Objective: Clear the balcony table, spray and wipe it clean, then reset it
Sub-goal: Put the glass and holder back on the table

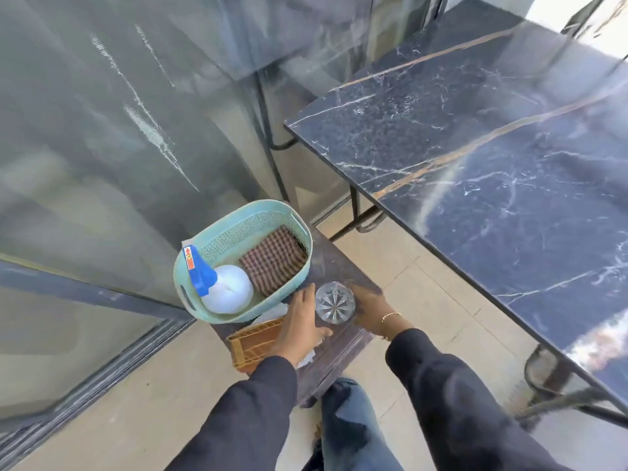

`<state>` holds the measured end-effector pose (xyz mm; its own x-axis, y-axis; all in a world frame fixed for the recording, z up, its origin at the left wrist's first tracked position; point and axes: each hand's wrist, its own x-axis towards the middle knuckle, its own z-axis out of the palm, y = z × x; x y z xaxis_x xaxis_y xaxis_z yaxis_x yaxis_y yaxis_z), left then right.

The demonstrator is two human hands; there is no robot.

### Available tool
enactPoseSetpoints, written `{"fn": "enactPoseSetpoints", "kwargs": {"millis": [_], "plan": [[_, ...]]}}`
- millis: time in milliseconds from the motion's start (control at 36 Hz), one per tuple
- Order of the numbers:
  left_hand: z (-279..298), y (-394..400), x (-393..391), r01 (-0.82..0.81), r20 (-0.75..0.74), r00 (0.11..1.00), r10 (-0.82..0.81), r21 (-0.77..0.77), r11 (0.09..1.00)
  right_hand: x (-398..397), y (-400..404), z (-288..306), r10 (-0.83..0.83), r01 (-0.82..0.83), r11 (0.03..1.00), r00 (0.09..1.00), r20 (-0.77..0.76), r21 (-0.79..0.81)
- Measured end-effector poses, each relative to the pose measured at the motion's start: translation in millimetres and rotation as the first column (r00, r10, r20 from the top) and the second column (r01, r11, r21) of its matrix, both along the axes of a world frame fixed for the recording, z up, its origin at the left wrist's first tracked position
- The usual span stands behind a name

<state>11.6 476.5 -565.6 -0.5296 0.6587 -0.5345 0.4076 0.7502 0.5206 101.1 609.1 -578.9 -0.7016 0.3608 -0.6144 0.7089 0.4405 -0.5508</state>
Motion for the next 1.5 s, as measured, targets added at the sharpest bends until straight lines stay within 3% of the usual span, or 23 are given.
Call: {"fn": "enactPoseSetpoints", "kwargs": {"millis": [167, 278, 389, 611, 861, 1000, 1222, 1500], "plan": [[-19, 13, 1, -0.099, 0.0, 0.995, 0.1, 0.167, 0.981, 5, 0, -7, -0.046, 0.047, 0.999, 0.998, -0.036, 0.019], [-14, 13, 0, -0.122, 0.104, 0.989, 0.101, 0.229, 0.966, 13, 5, 7, -0.009, 0.01, 1.0, 0.998, -0.054, 0.011], [25, 27, -10, -0.168, 0.241, 0.965, 0.105, 0.258, 0.952, 15, 26, 42, -0.043, 0.036, 0.998, 0.991, -0.128, -0.059], [129, 82, -34, -0.212, 0.322, 0.945, 0.06, 0.463, 0.86, 16, 91, 149, -0.159, 0.102, 0.982, 0.904, -0.397, -0.162], [218, 175, -36, -0.15, 0.28, 0.959, -0.042, 0.628, 0.763, 32, 164, 234, -0.336, 0.254, 0.942, 0.754, -0.564, -0.221], [223, 255, -11, -0.081, 0.269, 0.955, -0.124, 0.64, 0.764, 67, 225, 240, -0.45, 0.327, 0.893, 0.681, -0.578, -0.309], [196, 400, 42, -0.019, 0.306, 0.926, -0.222, 0.624, 0.781, 124, 341, 214, -0.585, 0.504, 0.806, 0.599, -0.547, -0.31], [140, 474, 98, 0.03, 0.361, 0.898, -0.251, 0.519, 0.854, 183, 410, 155, -0.583, 0.588, 0.79, 0.629, -0.514, -0.176]]}}
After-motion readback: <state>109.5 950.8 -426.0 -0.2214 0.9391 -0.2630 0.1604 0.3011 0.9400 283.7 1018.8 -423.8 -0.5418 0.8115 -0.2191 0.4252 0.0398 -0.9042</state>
